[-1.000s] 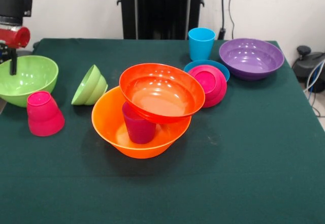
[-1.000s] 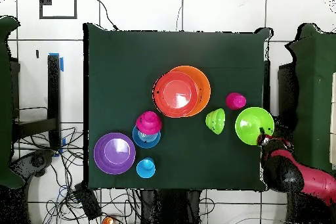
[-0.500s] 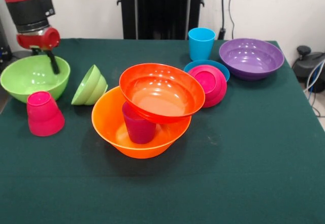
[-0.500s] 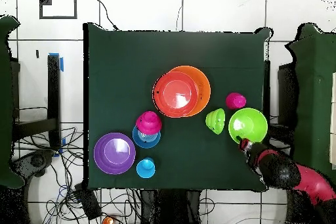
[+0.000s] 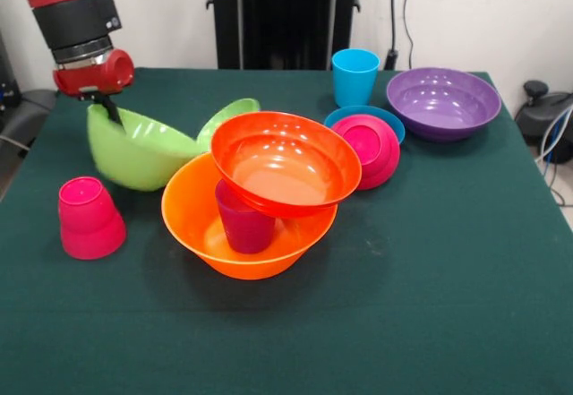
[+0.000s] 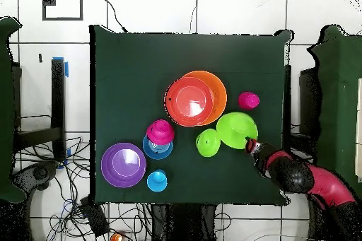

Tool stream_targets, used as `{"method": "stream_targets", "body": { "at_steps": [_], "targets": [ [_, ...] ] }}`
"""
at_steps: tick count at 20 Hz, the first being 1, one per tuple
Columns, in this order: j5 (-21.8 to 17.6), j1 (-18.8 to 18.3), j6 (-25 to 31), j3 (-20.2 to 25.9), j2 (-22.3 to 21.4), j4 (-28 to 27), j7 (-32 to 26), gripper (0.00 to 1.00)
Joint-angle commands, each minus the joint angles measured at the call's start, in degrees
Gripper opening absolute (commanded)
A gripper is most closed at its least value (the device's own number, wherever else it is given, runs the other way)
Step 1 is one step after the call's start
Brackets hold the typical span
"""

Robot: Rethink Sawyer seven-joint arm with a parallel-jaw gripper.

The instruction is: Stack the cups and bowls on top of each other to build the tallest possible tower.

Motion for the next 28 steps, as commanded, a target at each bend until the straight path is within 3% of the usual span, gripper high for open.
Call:
{"method": "stream_targets", "body": {
  "at_steps": [1, 6, 9, 11, 16, 19, 21, 28],
  "targets": [
    [-3.33, 3.17, 2.28, 3.47, 0.59, 1.04, -11.71, 0.0],
    [-4.75, 4.56, 1.77, 1.83, -1.85, 0.56, -9.84, 0.0],
    [-8.24, 8.59, 1.01, -4.64, -10.48, 1.98, -3.15, 0.0],
    [-8.08, 9.26, 2.57, -5.53, -14.89, 3.76, -2.71, 0.0],
    [-0.04, 7.25, 11.36, -0.65, -22.67, 7.06, -10.2, 0.0],
    [10.6, 3.21, 21.14, 4.93, -30.97, 9.38, -16.41, 0.0],
    [14.37, 1.3, 25.71, 7.58, -33.14, 8.91, -19.56, 0.0],
    [20.58, -3.13, 35.18, 16.26, -31.73, 5.29, -23.58, 0.0]
  ]
}}
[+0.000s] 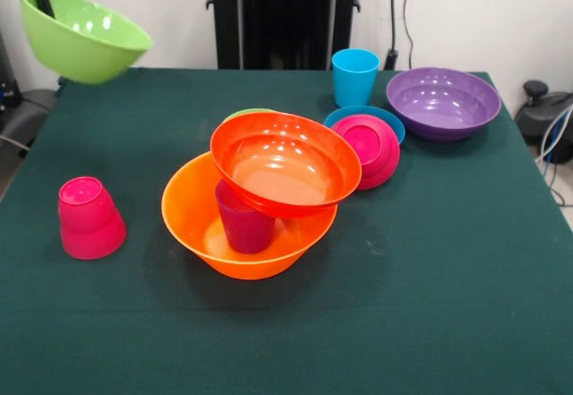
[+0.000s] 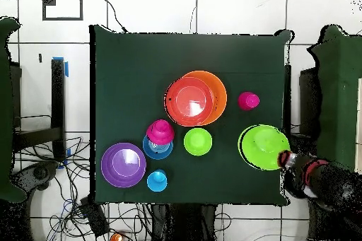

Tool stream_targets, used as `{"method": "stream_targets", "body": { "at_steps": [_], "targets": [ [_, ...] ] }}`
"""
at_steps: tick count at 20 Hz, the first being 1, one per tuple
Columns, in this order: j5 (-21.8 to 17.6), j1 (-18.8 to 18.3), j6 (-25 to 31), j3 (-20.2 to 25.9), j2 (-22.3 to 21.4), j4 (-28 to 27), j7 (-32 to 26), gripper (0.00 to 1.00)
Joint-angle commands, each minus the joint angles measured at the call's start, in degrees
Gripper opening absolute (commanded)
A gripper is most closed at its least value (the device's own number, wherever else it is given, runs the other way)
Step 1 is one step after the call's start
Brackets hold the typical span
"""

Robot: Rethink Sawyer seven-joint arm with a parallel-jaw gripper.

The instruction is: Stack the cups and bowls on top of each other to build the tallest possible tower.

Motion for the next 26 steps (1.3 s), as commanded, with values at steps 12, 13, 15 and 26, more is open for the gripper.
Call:
{"method": "stream_targets", "body": {
  "at_steps": [12, 13, 15, 26],
  "targets": [
    [25.5, -1.92, 2.17, 27.54, 4.23, -2.26, -7.32, 0.0],
    [25.9, -1.22, -0.47, 28.06, 4.74, -2.78, -5.95, 0.0],
    [25.94, 0.5, -2.83, 27.43, 5.34, -4.02, -4.58, 0.0],
    [25.15, 7.58, -1.66, 19.15, 5.89, -10.38, -2.63, 0.0]
  ]
}}
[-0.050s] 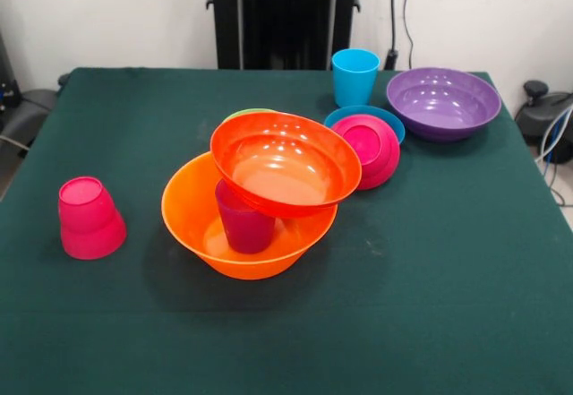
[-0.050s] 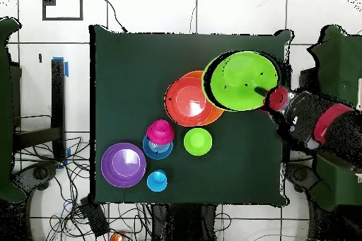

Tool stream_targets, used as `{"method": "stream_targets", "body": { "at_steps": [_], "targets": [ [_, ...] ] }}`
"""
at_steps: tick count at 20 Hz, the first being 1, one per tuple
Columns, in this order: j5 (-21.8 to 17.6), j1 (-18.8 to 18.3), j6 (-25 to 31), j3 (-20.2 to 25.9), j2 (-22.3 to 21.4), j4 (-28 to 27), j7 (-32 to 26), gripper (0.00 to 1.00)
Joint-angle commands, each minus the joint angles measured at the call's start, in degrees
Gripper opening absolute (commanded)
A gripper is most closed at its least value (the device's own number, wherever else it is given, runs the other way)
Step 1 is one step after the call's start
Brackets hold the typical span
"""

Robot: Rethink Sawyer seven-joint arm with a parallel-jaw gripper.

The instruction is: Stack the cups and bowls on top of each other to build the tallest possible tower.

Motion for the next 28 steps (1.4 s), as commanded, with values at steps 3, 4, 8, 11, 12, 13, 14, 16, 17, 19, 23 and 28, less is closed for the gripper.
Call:
{"method": "stream_targets", "body": {
  "at_steps": [3, 4, 8, 11, 12, 13, 14, 16, 17, 19, 23, 28],
  "targets": [
    [-2.31, 9.27, -0.39, -7.72, 4.74, -6.43, -0.44, 0.0],
    [-2.84, 10.01, -0.19, -8.85, 4.98, -6.96, -0.31, 0.0],
    [-5.36, 13.64, 2.64, -14.61, 5.8, -9.89, -0.16, 0.0],
    [-6.7, 15.13, 2.91, -17.38, 6.9, -11.19, -0.72, 0.0],
    [-6.94, 15.37, 2.91, -17.9, 7.19, -11.44, -0.91, 0.0],
    [-7.51, 15.76, 3.16, -18.72, 7.49, -12.04, -1.24, 0.0],
    [-7.73, 16.01, 3.22, -19.27, 7.75, -12.3, -1.43, 0.0],
    [-8.37, 16.43, 2.85, -20.29, 8.5, -12.84, -1.79, 0.0],
    [-8.65, 16.59, 3.01, -20.76, 8.76, -13.14, -2.03, 0.0],
    [-9.09, 16.79, 2.94, -21.35, 9.41, -13.58, -2.38, 0.0],
    [-10.2, 17.33, 2.47, -22.7, 11.19, -15.21, -3.13, 0.0],
    [-8.85, 17.23, 4.17, -22.29, 10.09, -14.36, -2.67, 0.0]
  ]
}}
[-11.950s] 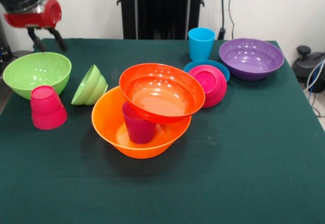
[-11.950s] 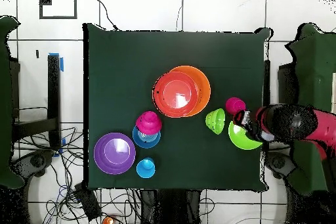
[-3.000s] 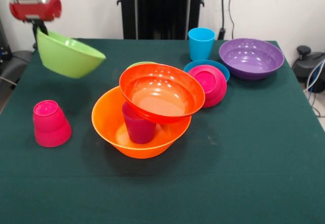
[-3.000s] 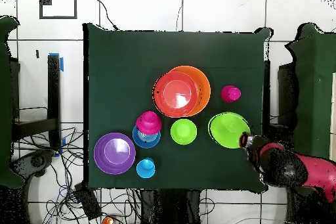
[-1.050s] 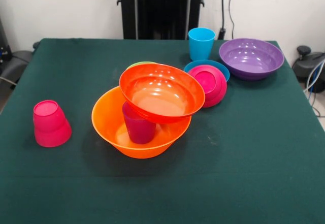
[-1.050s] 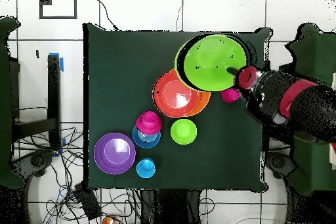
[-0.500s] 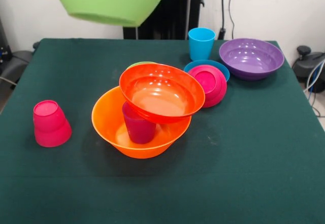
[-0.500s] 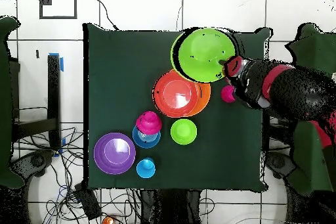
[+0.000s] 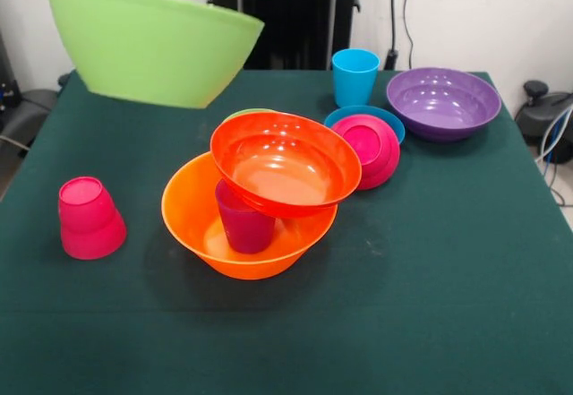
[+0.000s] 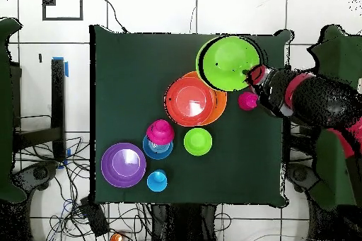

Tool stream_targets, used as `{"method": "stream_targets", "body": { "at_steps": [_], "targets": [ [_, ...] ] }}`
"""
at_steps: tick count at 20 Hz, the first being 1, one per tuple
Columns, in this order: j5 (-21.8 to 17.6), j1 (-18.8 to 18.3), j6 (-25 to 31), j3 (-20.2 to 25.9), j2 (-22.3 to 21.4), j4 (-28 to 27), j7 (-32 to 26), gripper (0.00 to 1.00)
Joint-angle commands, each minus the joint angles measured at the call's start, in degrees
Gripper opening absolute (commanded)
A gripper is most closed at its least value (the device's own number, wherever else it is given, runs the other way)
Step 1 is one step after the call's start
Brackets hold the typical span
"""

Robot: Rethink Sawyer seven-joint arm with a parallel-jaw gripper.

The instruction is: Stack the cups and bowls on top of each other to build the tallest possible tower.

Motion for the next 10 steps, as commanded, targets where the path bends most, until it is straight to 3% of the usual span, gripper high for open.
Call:
{"method": "stream_targets", "body": {
  "at_steps": [1, 3, 5, 10],
  "targets": [
    [-0.24, 2.78, 6.21, -4.32, -0.79, -1.07, -1.47, 0.0],
    [4.83, 1.99, 9.69, -1.15, -6.44, 2.08, 1.18, 0.0],
    [8.1, 1.81, 10.6, 1.0, -8.79, 3.96, 2.89, 0.0],
    [12.0, 4.3, 10.38, 0.68, -8.56, 4.68, 4.89, 0.0]
  ]
}}
